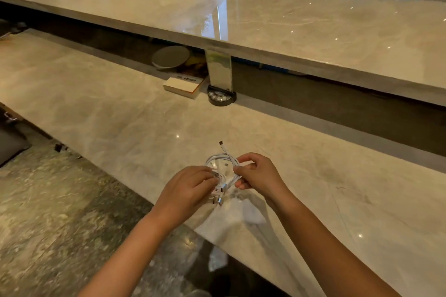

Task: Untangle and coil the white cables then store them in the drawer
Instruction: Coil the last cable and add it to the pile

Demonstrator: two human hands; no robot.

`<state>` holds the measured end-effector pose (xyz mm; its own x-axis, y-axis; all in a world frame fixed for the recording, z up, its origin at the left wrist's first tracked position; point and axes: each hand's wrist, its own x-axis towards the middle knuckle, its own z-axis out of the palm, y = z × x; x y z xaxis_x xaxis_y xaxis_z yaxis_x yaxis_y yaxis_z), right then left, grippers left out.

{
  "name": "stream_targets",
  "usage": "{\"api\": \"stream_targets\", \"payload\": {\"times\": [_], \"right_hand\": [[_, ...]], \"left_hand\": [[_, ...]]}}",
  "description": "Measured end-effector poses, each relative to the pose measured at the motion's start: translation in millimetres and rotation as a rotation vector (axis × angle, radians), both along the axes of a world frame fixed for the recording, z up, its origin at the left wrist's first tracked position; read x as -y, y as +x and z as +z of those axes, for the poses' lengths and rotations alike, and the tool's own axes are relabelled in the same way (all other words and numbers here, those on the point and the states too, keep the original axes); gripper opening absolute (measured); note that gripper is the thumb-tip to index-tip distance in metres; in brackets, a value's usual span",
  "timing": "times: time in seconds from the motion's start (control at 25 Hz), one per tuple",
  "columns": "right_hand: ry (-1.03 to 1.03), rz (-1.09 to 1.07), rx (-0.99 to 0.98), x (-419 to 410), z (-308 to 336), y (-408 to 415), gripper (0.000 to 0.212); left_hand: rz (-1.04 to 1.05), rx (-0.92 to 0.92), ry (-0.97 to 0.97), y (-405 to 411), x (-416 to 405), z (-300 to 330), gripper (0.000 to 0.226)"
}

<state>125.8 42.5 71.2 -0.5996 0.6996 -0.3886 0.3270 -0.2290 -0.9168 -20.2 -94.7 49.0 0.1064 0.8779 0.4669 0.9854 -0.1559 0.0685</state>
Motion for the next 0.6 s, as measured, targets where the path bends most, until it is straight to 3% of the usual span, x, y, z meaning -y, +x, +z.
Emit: {"api": "stream_targets", "payload": {"times": [0.36,0.6], "right_hand": [[0.031,-0.136,0.235,24.4,-52.2,-45.0,0.012],[0.237,-0.194,0.383,39.6,-75.0,-47.1,0.01]], "left_hand": [[-0.178,-0.004,-0.222,-57.3,7.0,-39.3,0.022],[-0.164,-0.077,-0.429,-70.7,25.3,-67.5,0.051]]}}
